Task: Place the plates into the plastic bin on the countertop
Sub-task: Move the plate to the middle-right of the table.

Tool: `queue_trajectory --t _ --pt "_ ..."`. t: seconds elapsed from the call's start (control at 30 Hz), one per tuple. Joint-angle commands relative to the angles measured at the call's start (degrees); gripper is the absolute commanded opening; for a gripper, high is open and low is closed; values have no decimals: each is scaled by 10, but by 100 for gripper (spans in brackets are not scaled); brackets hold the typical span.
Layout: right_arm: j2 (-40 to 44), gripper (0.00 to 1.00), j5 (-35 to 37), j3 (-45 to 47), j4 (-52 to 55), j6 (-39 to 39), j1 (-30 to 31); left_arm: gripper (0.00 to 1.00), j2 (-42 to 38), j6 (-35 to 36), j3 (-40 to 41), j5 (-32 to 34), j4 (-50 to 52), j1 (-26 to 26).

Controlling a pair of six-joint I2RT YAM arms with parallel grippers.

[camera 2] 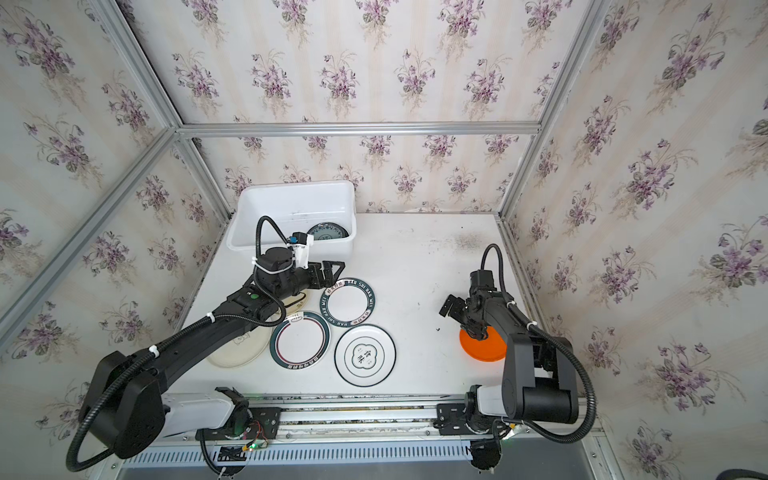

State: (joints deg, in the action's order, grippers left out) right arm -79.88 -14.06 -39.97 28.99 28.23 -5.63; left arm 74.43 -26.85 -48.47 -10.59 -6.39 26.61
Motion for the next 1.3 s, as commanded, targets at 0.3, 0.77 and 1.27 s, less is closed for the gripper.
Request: queue_trajectory --t 0.3,0.77,1.27 --pt "-37 100 -81 -39 -51 -34 13 100 -20 9 5 -1 -12 3" --pt "3 99 -43 -105 52 -97 -46 100 -72 7 23 -26 -7 3" --pt "56 96 62 -60 114 -88 -161 100 -112 24 44 -66 -5 3"
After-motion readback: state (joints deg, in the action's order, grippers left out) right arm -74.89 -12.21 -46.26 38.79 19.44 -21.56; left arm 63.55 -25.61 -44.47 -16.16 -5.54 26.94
